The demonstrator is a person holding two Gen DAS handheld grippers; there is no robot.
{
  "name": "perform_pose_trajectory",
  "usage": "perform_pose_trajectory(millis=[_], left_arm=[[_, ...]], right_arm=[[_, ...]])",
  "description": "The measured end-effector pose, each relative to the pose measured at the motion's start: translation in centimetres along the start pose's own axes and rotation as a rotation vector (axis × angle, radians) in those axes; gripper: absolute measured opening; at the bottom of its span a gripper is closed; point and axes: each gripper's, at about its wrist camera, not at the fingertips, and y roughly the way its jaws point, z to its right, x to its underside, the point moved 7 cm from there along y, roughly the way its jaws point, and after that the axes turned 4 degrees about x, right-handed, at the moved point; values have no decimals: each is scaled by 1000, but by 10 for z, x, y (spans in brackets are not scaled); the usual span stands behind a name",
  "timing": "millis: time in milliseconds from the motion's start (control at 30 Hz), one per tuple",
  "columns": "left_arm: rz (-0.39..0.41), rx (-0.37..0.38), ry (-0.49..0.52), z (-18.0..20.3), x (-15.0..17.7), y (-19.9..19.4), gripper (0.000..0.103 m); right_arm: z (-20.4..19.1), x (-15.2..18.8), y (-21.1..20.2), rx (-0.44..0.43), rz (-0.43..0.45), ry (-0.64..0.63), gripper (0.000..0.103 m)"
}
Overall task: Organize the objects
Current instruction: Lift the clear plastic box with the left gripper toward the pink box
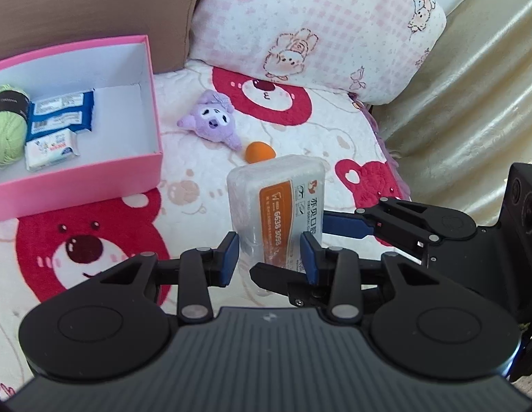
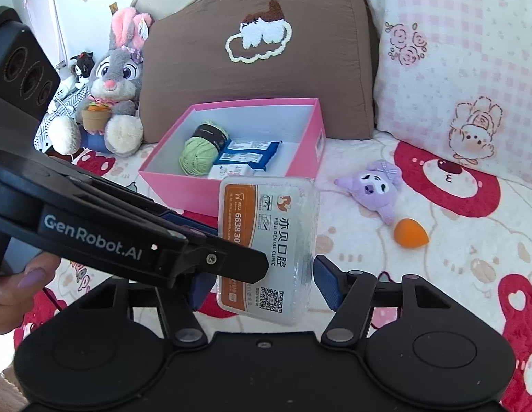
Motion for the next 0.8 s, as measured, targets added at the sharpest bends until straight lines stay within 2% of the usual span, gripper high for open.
perform_pose_trajectory(millis=[233,500,667,800], left_arm=[[58,-29,-21,-17,-16,-25,37],[114,-92,-48,-55,-44,-52,37],[120,-119,-73,-85,-68,-54,38],[116,-116,-120,-112,-87,-44,39]], right_arm=[[-19,-28,9,-32,-5,-23,66],[-41,-67,36,-100,-12,-2,66],[-47,-94,62,-132,-38,33,64],[-45,-111,88,-119,-58,50,62]])
